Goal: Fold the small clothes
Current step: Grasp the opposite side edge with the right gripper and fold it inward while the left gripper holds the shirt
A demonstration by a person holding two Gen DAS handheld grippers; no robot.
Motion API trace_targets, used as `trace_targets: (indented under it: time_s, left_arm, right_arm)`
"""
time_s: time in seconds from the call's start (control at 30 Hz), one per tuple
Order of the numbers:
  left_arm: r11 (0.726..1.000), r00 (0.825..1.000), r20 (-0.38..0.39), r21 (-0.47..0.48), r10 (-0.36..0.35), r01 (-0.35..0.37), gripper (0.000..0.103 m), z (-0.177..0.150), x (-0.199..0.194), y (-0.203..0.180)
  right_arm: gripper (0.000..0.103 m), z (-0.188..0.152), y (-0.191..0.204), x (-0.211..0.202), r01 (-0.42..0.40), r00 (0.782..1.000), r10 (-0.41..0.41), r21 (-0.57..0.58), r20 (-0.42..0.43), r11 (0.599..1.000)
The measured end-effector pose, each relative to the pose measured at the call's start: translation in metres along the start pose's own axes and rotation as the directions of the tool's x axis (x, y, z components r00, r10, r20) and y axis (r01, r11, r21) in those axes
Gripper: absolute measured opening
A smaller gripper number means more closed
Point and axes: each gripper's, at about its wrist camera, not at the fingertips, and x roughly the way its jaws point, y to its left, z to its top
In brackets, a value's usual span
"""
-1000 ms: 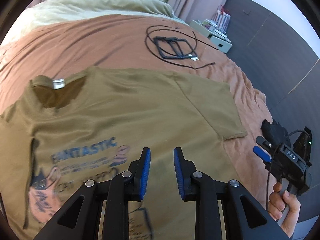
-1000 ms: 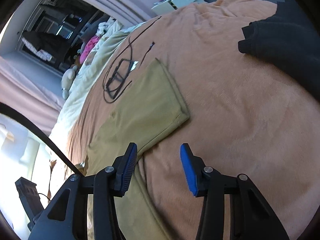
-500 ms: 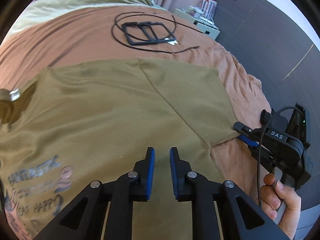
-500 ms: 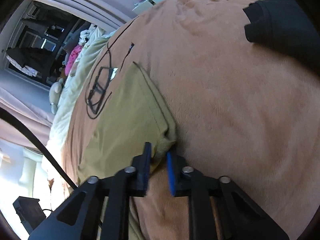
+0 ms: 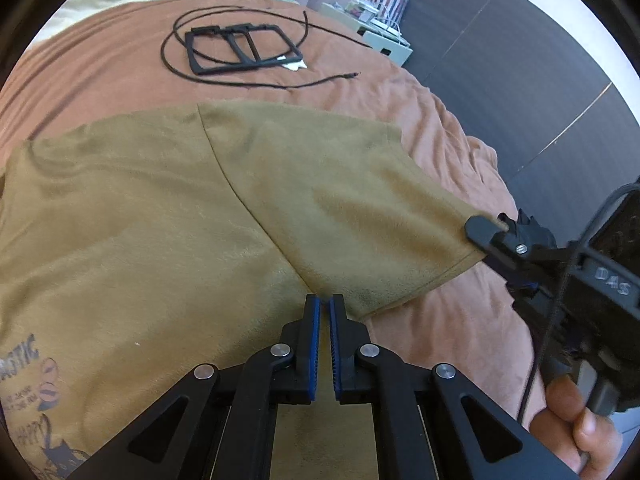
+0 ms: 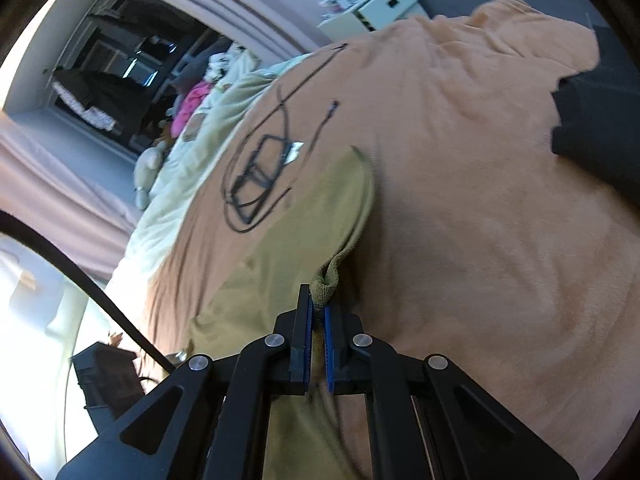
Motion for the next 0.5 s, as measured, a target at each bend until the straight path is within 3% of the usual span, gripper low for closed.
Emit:
trace_targets:
  time_s: [0.23,0.5]
  left_arm:
    - [0.998,0.998,-0.055,-0.057,-0.027,0.024,0.002,-0.011,0.012,0.007]
    - [0.990,0.998,-0.021,-0.131,-0.058,0.055,0.001,-0.006,0.018,0.013]
  right_arm:
    - [0.002,0.000,0.008,0.003,-0.060,0.997,0.058,-0.038,-0.041,0.997]
    - [0.002,-0.003,0.015,0.018,-0.095,0.992,0.089,-0.059,-0.086,0.994]
